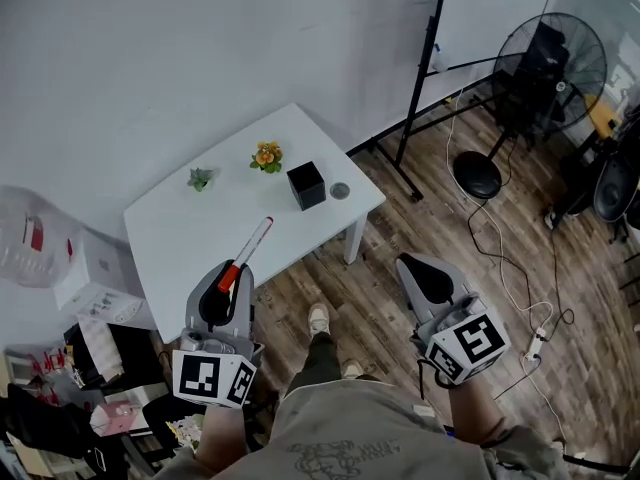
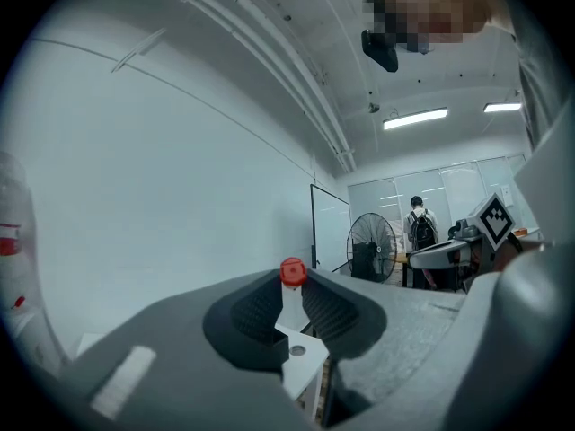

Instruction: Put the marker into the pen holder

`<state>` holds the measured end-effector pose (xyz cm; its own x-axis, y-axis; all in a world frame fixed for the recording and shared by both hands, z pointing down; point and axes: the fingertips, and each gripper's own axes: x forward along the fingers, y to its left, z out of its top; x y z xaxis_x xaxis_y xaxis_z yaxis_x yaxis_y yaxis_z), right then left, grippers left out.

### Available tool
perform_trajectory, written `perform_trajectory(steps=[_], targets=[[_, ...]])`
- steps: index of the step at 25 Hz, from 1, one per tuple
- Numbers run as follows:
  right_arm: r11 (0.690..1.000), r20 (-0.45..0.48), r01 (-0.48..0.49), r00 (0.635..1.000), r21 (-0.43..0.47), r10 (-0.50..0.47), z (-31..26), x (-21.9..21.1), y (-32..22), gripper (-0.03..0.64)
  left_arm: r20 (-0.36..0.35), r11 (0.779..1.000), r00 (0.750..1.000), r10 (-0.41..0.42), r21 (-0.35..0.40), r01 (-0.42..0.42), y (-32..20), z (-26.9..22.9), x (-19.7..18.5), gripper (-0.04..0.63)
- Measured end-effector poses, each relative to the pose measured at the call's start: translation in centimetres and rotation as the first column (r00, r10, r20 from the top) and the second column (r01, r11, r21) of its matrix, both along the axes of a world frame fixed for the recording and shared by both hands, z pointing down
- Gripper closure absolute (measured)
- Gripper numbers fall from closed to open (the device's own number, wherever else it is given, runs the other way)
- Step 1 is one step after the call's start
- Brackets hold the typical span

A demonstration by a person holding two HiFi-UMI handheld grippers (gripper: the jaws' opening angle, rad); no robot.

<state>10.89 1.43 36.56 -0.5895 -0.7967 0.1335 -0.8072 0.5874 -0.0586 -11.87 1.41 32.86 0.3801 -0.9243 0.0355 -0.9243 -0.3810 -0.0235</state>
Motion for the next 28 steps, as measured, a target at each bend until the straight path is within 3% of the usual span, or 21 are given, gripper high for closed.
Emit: perform_trajectory(steps=[13,22,28], targets=[[1.0,-0.041,-0.008,0.999,-0.027,0.007,0.2,-4.9,-14.3,0.588,-0.006,0.999,0.999,0.04,-0.013,-0.04,-14.6,0.1,-3.9,0.525],[0.998,-0.075,-0.058,0.996,-0.032,0.056,-0.2,-7.4,-22.7,0.588,-0.008,0.99,0.991,0.136,-0.028,-0.137,-24.0,0.6,-4.5,0.525],[0.995,-0.075,-0.091,0.993,-0.032,0.088,-0.2,-8.4,-25.8,0.588,-0.029,0.975,0.975,0.22,-0.016,-0.221,-28.4,0.8,-2.8,0.525]])
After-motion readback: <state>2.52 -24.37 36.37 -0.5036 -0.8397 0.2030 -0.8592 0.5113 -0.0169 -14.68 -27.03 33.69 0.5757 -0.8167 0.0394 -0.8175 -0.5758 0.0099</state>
